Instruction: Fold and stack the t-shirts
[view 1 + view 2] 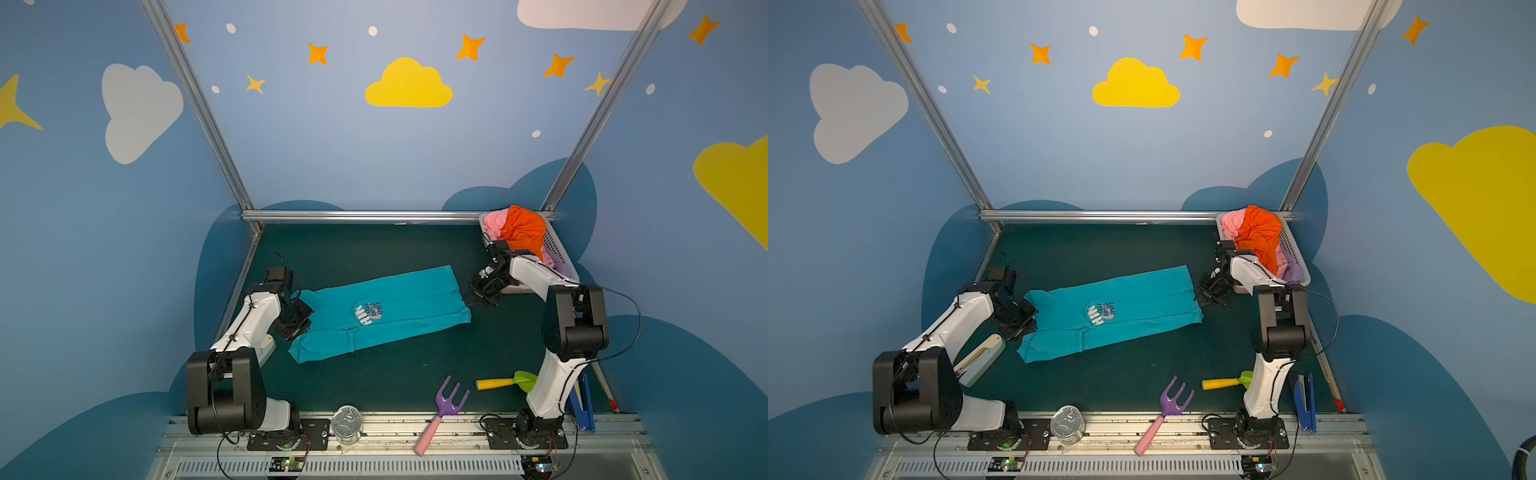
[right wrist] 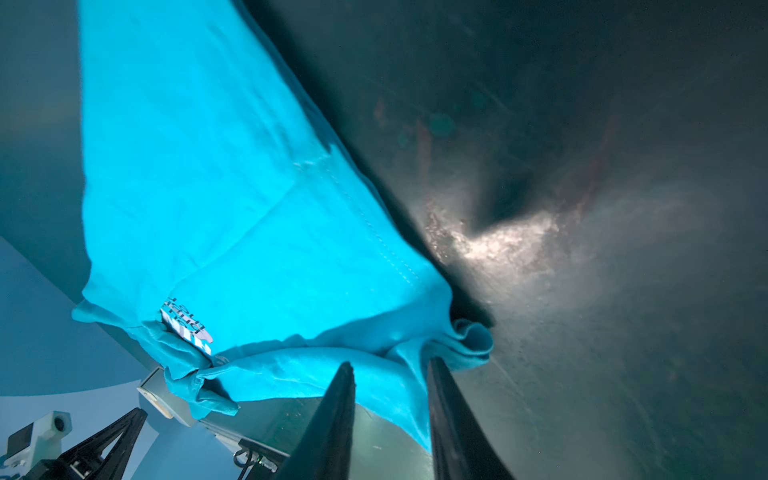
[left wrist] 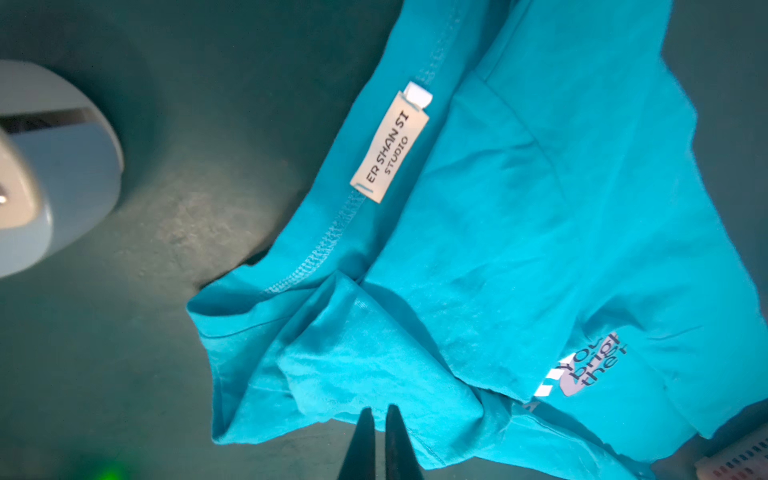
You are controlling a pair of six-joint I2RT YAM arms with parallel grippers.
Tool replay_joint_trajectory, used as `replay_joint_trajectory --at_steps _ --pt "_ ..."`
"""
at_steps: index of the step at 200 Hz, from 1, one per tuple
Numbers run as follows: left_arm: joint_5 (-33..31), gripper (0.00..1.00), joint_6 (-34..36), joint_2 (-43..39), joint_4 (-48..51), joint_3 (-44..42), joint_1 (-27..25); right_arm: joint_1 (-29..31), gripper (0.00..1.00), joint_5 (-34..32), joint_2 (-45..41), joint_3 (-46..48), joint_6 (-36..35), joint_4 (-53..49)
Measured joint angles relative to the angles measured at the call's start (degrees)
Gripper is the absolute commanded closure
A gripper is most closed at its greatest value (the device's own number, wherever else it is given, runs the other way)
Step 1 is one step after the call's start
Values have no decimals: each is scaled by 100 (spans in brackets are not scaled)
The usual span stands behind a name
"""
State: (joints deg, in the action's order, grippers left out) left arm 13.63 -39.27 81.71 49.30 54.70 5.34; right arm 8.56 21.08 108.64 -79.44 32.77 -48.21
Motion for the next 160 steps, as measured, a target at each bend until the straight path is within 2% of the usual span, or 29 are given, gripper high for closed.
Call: replay_joint_trajectory --at_steps 27,66,104,160 --pt "-22 81 13 7 -4 83 2 293 78 -599 -286 -105 -173 -107" --pt "-24 82 26 -286 4 90 2 1440 95 -1665 -911 219 -461 -177" --pt "-28 81 28 -660 22 -66 2 2170 97 -2260 -977 881 -483 -208" --pt "-35 80 22 -695 24 -496 2 2249 96 -2559 -514 966 -476 -197"
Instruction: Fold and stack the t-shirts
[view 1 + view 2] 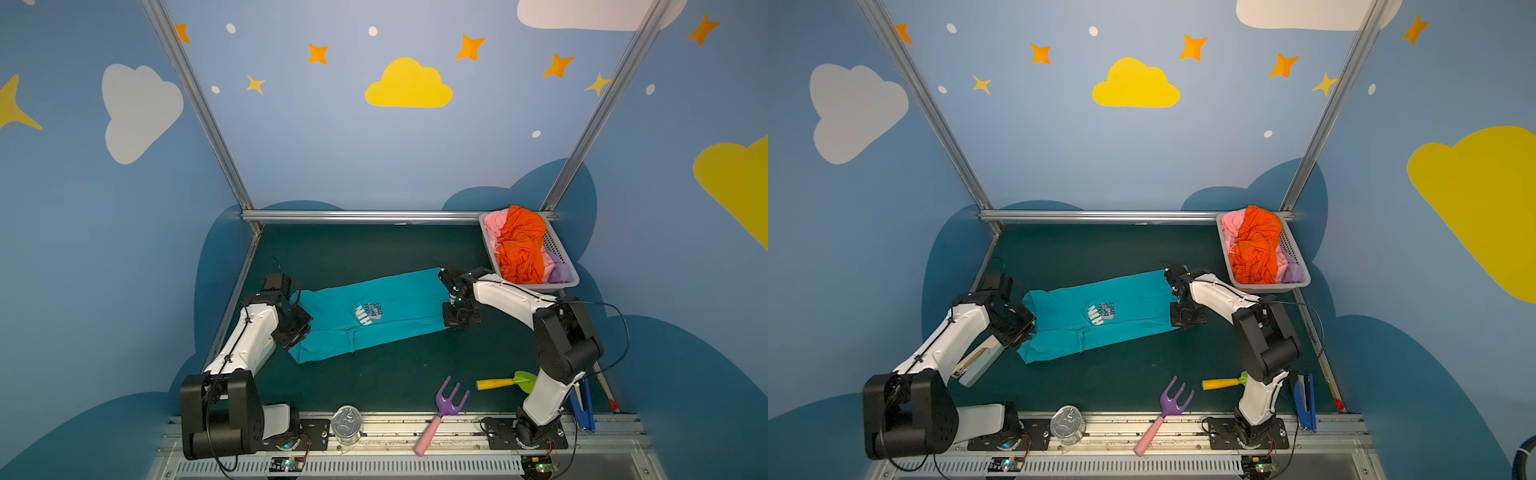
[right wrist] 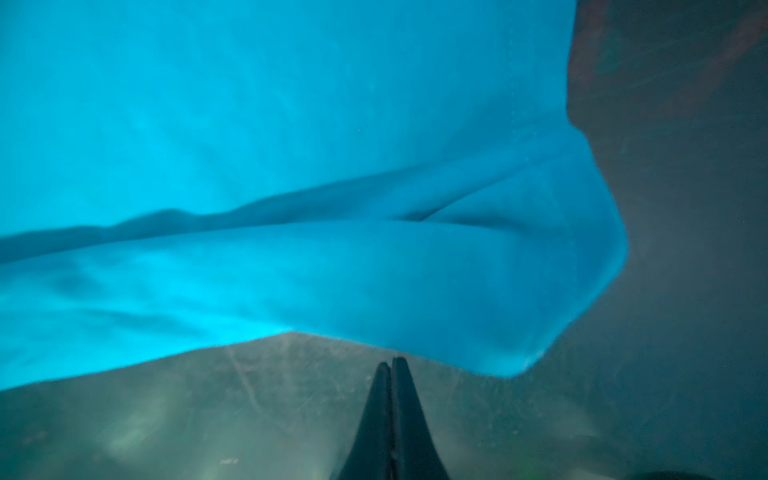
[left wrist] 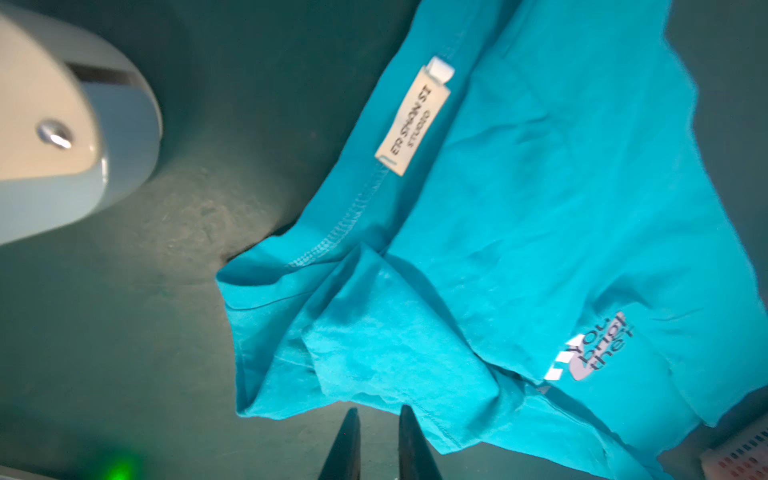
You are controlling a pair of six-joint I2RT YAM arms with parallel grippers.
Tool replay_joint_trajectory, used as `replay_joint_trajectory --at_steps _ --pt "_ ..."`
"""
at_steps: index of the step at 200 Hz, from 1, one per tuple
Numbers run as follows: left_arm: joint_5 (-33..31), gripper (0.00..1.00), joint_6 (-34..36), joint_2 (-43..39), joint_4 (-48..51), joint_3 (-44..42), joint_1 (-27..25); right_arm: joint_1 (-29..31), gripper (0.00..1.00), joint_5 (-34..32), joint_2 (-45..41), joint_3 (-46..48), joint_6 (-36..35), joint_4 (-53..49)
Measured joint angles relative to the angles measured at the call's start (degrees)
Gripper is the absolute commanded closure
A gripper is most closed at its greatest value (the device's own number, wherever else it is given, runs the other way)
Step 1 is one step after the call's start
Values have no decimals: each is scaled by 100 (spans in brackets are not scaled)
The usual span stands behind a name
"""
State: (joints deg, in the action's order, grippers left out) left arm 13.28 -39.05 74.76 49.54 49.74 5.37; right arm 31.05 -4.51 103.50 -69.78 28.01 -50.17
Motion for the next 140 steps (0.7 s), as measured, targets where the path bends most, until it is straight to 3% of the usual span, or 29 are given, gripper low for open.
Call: replay_joint_trajectory --at_steps 44,108,140 --pt "0 79 0 0 -11 -26 0 -339 93 -149 579 -581 -20 -59" --pt "-4 79 2 0 -17 -26 0 -645 92 -273 1615 -3056 -153 -260" --pt "-7 78 7 -39 -13 -26 0 -496 76 -280 1381 -2999 -201 -234"
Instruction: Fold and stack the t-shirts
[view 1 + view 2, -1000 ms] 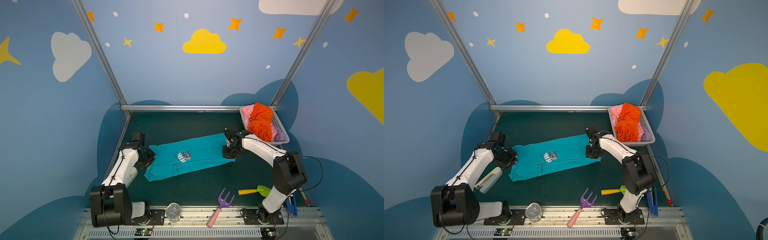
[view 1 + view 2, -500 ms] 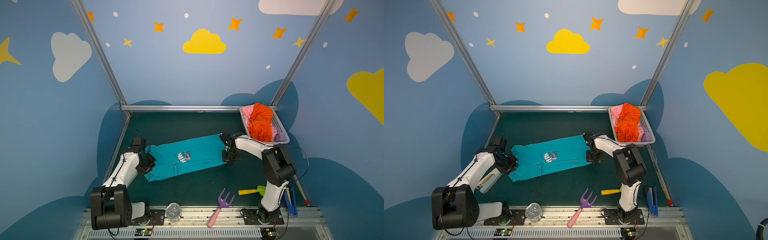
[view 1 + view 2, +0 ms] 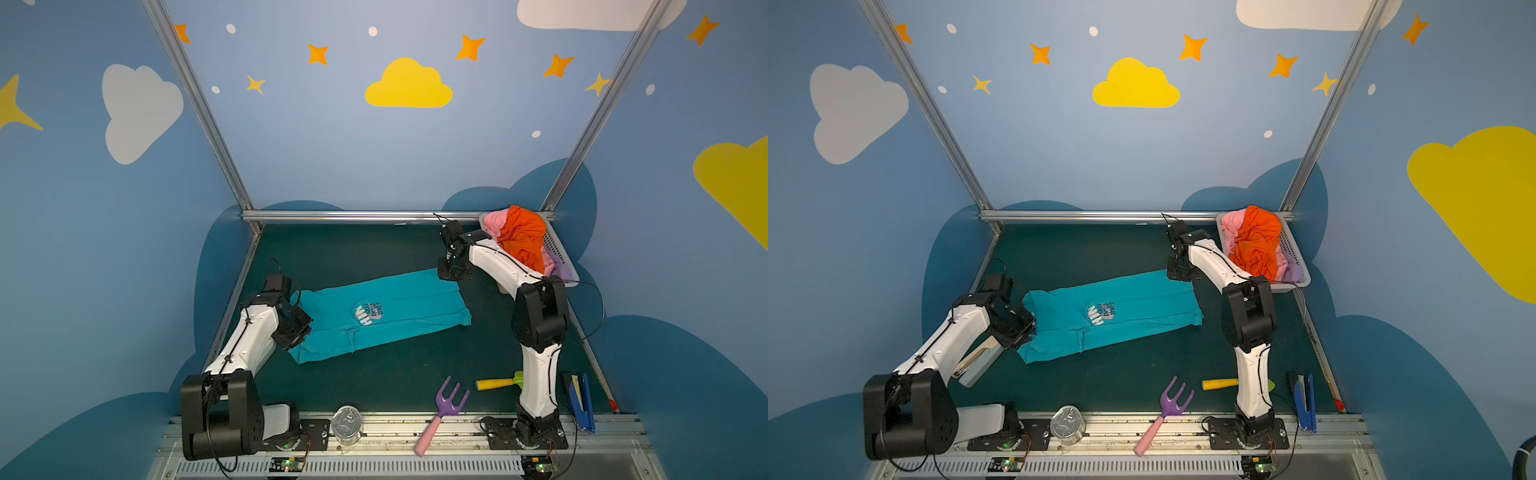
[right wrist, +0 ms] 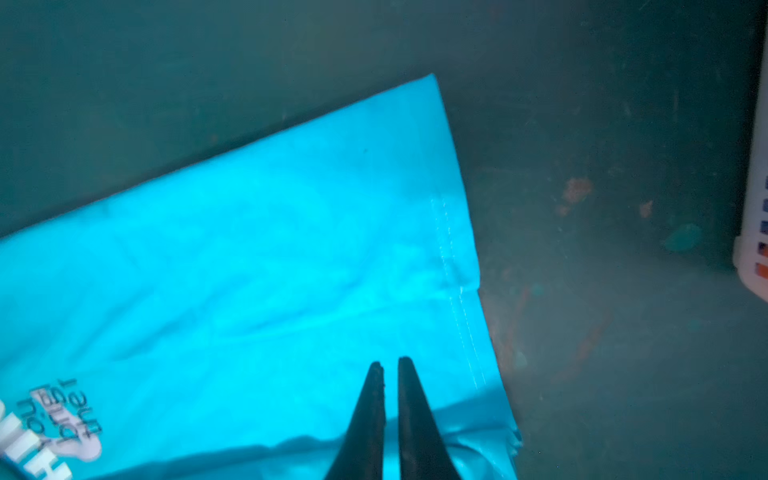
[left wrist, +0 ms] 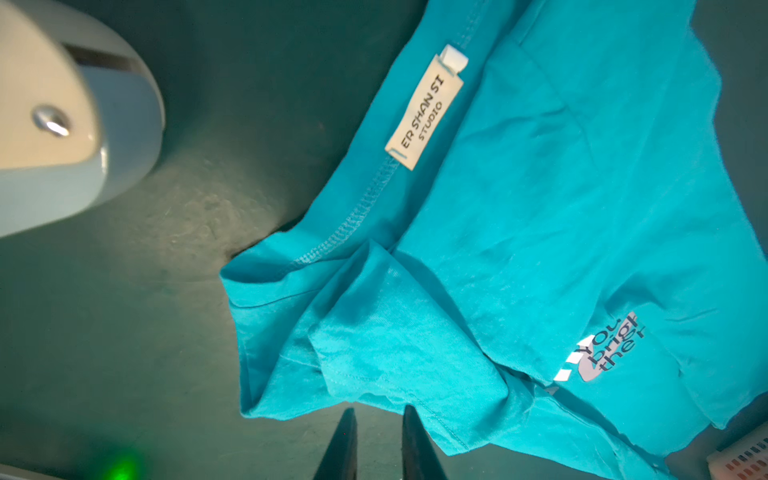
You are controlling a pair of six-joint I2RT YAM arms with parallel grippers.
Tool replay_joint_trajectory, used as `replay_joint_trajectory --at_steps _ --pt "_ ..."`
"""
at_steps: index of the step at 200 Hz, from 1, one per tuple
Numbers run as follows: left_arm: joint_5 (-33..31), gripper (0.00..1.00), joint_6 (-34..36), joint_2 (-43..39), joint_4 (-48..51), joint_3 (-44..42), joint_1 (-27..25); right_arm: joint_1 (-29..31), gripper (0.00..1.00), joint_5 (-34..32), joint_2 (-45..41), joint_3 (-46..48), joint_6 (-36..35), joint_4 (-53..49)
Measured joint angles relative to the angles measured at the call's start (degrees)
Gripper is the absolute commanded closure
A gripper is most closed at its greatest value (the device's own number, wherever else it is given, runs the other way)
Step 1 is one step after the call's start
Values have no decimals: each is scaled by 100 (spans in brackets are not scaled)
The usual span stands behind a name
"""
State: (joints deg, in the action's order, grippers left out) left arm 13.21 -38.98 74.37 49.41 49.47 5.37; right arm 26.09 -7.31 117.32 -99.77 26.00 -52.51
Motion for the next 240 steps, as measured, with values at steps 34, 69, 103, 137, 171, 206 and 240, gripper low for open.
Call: replay_joint_trajectory --at_steps 34,69,103,137,171,206,240 --pt "2 77 0 -28 -11 0 0 236 57 -17 -778 1488 37 -33" --pt "22 76 0 -44 -39 -2 0 -149 54 280 -1425 2774 208 4" --pt "24 75 -2 -238 -57 -173 0 -719 49 909 -1655 3447 326 295" --pt "50 75 -11 -319 -48 -304 -2 -1034 49 1725 -1641 3679 444 737" --pt "63 74 -28 -361 -39 -313 -2 -1259 69 2308 -1541 3698 557 1174" --pt "66 74 -35 -376 -37 -310 -15 -1410 84 2693 -1508 3689 634 1355" --pt "70 74 -46 -332 -39 -308 -42 -1510 83 2798 -1506 3410 605 1174"
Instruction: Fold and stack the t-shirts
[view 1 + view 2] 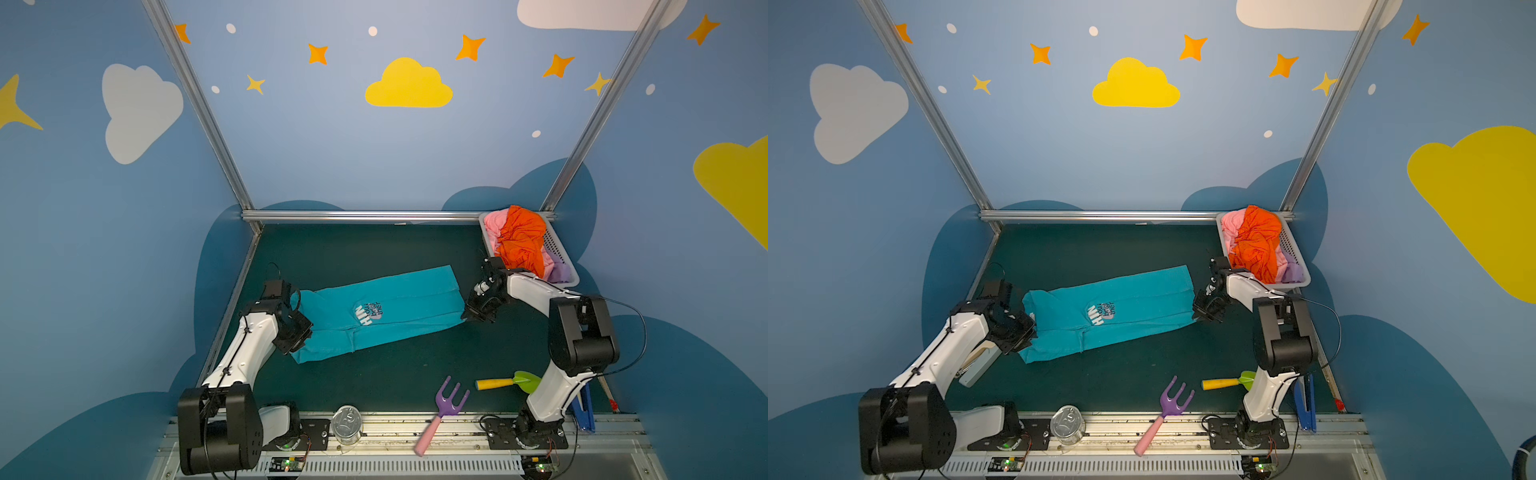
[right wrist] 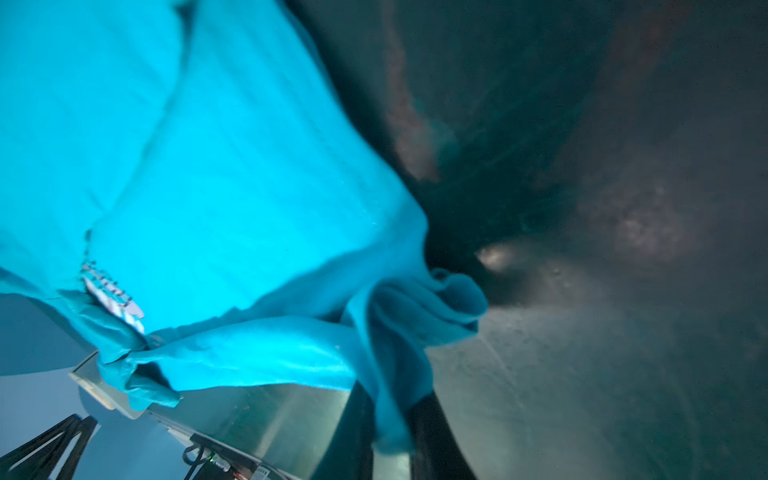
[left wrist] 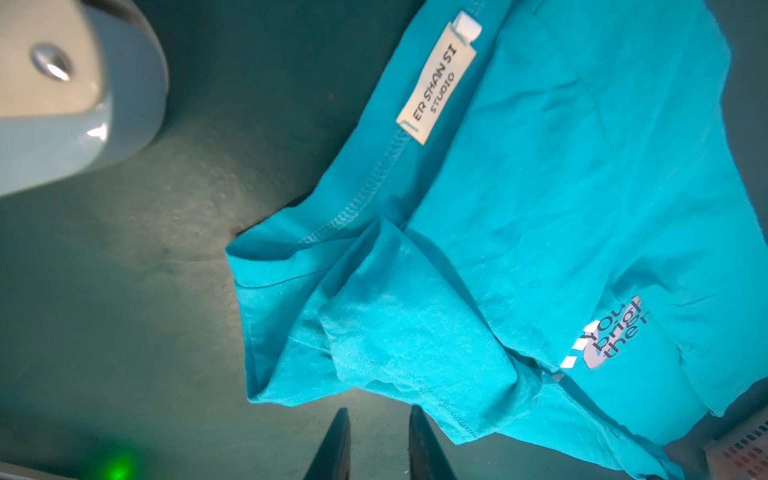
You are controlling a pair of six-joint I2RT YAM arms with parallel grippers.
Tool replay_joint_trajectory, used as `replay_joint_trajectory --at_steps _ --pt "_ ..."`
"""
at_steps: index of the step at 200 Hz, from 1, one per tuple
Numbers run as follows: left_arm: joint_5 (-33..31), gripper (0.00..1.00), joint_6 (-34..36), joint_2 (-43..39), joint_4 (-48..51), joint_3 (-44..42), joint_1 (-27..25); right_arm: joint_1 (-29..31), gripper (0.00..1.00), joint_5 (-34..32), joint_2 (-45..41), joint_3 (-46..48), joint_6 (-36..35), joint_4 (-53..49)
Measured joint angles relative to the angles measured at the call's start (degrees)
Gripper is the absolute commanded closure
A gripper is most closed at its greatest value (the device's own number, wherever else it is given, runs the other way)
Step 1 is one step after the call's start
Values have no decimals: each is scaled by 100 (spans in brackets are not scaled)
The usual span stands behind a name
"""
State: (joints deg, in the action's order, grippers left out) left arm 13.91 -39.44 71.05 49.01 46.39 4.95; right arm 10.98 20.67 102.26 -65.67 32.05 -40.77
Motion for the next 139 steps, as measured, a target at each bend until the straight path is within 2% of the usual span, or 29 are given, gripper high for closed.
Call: replay_joint_trajectory --at_steps 29,66,97,139 --pt "-2 74 -2 55 -2 0 -26 -184 73 90 105 -461 -22 -116" --pt "-4 74 -2 55 4 44 -48 -365 59 125 634 -1137 -13 -205" --pt "-7 74 -2 55 11 59 -52 -398 58 127 966 -1622 9 -278" --pt "-22 74 -20 31 63 61 -63 -330 61 -87 796 -1696 11 -313"
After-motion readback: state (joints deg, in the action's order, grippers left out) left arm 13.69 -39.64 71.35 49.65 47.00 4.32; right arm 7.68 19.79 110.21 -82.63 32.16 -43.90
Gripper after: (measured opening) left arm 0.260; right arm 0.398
